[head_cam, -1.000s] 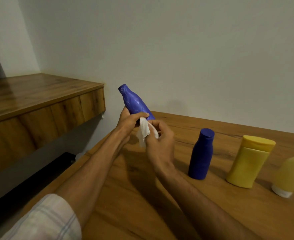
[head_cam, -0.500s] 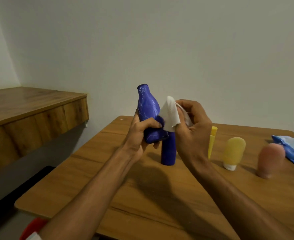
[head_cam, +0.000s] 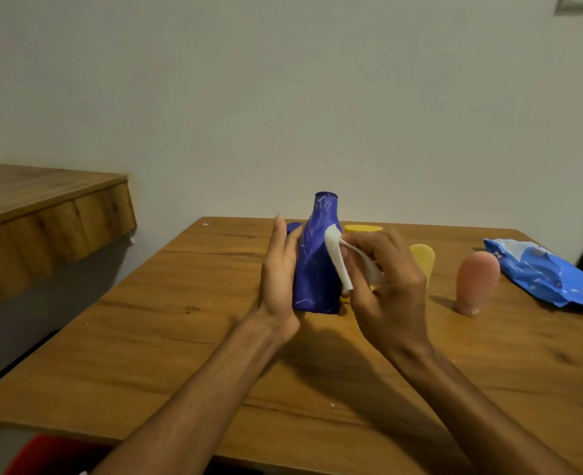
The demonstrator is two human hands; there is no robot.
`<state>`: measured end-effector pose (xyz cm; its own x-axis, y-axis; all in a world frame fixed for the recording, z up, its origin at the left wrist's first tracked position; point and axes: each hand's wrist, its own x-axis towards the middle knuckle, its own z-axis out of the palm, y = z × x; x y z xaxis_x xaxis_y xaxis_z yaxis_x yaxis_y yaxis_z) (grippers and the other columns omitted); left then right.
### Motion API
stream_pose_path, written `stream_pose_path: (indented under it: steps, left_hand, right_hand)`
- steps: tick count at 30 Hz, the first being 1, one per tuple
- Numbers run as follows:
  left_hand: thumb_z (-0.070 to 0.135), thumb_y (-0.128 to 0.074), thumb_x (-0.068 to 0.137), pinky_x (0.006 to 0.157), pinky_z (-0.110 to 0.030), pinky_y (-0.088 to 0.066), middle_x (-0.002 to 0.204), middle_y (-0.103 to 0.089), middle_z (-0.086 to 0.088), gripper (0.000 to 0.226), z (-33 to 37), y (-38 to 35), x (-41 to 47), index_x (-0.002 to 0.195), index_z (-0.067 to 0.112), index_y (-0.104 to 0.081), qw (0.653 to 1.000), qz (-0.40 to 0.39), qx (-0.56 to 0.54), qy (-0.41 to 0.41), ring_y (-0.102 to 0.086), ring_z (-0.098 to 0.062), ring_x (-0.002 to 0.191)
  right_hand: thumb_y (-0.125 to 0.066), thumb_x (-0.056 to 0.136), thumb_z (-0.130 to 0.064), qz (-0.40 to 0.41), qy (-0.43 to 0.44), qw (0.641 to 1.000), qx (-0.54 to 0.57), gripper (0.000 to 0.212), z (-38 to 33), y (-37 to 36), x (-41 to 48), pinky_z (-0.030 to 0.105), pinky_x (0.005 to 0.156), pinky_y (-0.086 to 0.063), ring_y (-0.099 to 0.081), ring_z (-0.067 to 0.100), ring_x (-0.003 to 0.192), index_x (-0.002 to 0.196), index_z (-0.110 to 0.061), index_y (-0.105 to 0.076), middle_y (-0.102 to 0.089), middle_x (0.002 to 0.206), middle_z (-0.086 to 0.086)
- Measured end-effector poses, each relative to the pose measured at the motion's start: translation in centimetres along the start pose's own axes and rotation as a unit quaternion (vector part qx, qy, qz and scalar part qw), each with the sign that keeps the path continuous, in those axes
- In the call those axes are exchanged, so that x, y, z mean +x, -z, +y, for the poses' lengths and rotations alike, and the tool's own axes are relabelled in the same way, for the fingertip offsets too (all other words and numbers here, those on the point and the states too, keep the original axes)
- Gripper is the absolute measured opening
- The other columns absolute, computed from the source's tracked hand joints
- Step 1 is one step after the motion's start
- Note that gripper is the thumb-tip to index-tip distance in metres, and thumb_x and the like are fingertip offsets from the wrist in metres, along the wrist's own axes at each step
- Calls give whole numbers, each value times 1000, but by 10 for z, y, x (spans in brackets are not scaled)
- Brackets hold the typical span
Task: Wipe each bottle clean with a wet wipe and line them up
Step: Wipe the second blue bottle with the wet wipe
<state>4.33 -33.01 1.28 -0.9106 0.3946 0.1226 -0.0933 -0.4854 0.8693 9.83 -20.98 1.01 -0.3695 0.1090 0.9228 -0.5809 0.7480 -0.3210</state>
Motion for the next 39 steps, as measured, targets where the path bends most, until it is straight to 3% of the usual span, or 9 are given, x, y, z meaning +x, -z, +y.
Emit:
stream_pose_path:
  steps: [4,10,15,20,24,28,33,39]
  left_hand:
    - [68,-28,93,85,-40,-53,117,-68,-10,70,-11,-2,-1,131,17,-58,1000,14,9,25,-65,-26,105]
    - [65,-35,94,90,-42,-51,109,-69,-11,69,-21,0,-2,127,12,-62,999,20,-19,42,-64,-26,100]
    - [63,-44,92,85,-37,-49,97,-68,-9,65,-22,4,-7,124,9,-61,994,-24,-87,58,-64,-22,88]
    - [56,-52,89,87,-38,-50,100,-66,-10,61,-20,5,-8,127,9,-59,988,-40,-121,85,-64,-23,90]
    - [63,-54,87,88,-40,-51,104,-66,-10,68,-25,6,-8,131,11,-56,984,-57,-123,119,-65,-23,94]
    - [69,-52,83,75,-37,-56,94,-69,-8,72,-29,2,-11,125,12,-59,979,-54,-140,136,-68,-21,85]
    - [77,-47,78,70,-34,-59,84,-69,-10,75,-26,1,-11,105,10,-66,971,-72,-155,165,-69,-22,75]
    - [79,-50,76,81,-38,-57,100,-70,-10,85,-32,0,-8,126,10,-61,973,-72,-147,165,-68,-23,90]
  right_hand:
    - [-55,91,-28,-37,16,999,-29,30,3,3,-10,17,68,-51,-57,9,90,105,-3,-64,-62,101,7]
    - [-57,87,-30,-96,79,988,-95,31,1,13,-15,36,58,-54,-61,23,81,100,-4,-66,-64,94,11]
    - [-54,87,-34,-133,66,983,-104,33,0,17,-25,32,56,-55,-62,19,80,101,-7,-66,-65,94,7]
    - [-55,87,-31,-142,48,986,-75,31,0,17,-29,38,58,-55,-62,21,84,104,-7,-65,-64,98,7]
    - [-56,89,-30,-135,32,989,-54,30,2,19,-31,38,60,-55,-63,21,83,104,-7,-66,-64,98,7]
    - [-55,90,-32,-141,29,988,-60,32,5,18,-30,38,59,-55,-62,21,82,104,-6,-67,-63,97,8]
    - [-58,90,-26,-181,61,981,-30,25,7,21,-30,40,62,-52,-60,23,83,103,-8,-70,-62,95,7]
    - [-59,88,-29,-147,18,989,4,29,10,21,-31,40,66,-55,-62,20,90,102,-7,-70,-64,97,7]
